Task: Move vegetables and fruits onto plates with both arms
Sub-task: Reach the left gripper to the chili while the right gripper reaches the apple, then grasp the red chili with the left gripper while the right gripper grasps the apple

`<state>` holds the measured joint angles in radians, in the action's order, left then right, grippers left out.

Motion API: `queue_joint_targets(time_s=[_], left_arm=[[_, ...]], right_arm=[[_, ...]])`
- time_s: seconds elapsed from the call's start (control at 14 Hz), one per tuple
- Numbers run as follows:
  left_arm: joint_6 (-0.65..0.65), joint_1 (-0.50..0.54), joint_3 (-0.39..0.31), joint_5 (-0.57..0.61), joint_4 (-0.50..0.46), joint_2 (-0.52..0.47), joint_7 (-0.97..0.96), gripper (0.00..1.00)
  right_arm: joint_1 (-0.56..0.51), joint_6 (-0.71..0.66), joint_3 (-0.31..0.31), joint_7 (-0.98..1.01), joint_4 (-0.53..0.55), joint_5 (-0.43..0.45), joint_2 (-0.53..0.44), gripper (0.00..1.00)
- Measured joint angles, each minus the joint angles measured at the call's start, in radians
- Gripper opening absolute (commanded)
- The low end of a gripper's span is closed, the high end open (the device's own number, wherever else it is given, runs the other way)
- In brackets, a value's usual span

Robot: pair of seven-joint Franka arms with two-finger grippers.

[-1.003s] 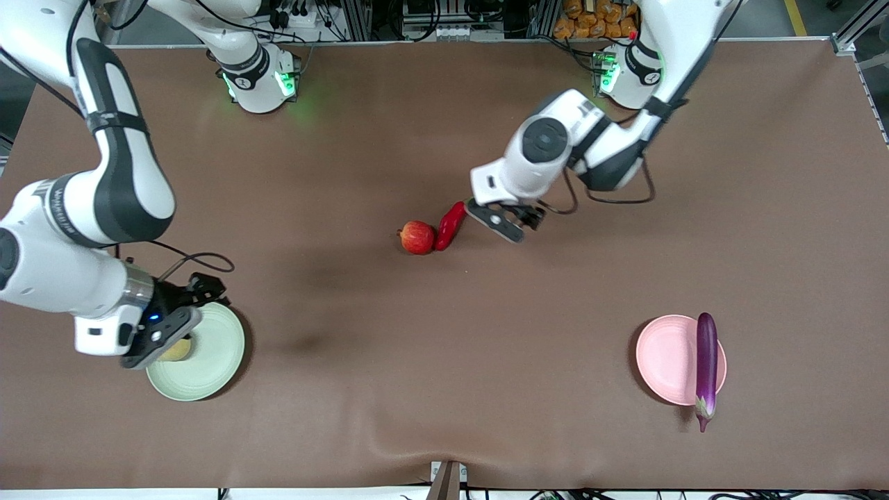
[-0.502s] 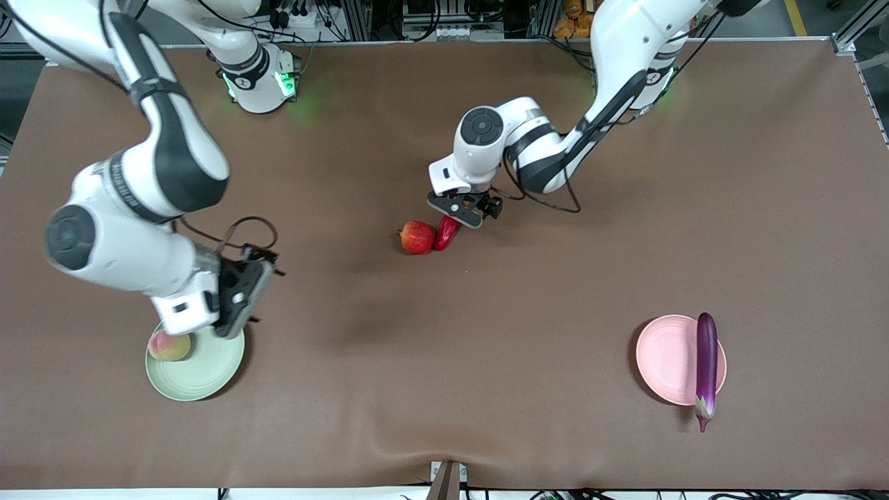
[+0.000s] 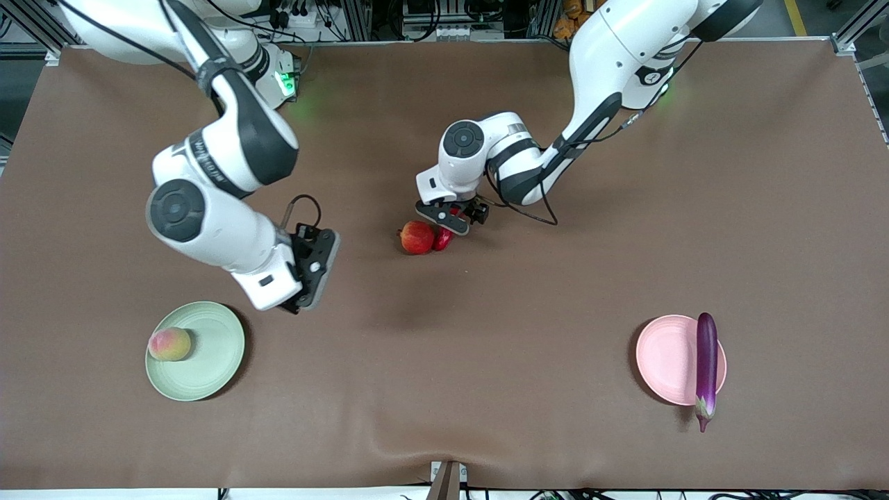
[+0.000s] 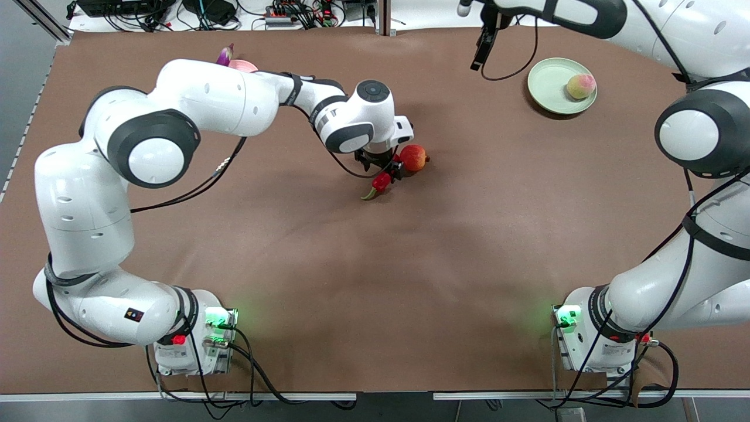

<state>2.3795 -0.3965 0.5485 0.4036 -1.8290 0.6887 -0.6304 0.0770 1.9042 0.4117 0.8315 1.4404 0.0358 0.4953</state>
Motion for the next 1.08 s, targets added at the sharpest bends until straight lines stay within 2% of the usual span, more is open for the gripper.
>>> queue_joint_targets(time_s=[0.14, 0.22, 0.5, 0.57, 0.86, 1.08], left_arm=[[0.0, -0.023, -0.026, 0.0, 0.005, 0.005, 0.0, 0.74], [0.0, -0.025, -0.029, 0.0, 0.013, 0.01, 0.0, 0.64], [0.0, -0.029, -0.031, 0.0, 0.04, 0.032, 0.0, 0.09], [0.0, -0.032, -0.031, 0.0, 0.043, 0.035, 0.0, 0.0], [-0.007, -0.029, -0.037, 0.002, 0.05, 0.033, 0.0, 0.0], [-0.132, 0.071, -0.038, 0.004, 0.063, -0.047, 0.016, 0.0]], right_arm=[[0.019, 0.018, 0.0, 0.0, 0.021, 0.004, 0.0, 1.0], [0.022, 0.034, 0.0, 0.0, 0.036, 0.005, 0.0, 1.0], [0.022, 0.056, -0.002, 0.003, 0.062, 0.006, 0.0, 1.0], [0.022, 0.056, -0.002, 0.004, 0.063, 0.006, 0.0, 1.0], [0.024, 0.111, 0.0, 0.005, 0.116, 0.006, -0.01, 1.0], [0.046, 0.156, 0.002, 0.003, 0.164, 0.006, -0.022, 1.0]])
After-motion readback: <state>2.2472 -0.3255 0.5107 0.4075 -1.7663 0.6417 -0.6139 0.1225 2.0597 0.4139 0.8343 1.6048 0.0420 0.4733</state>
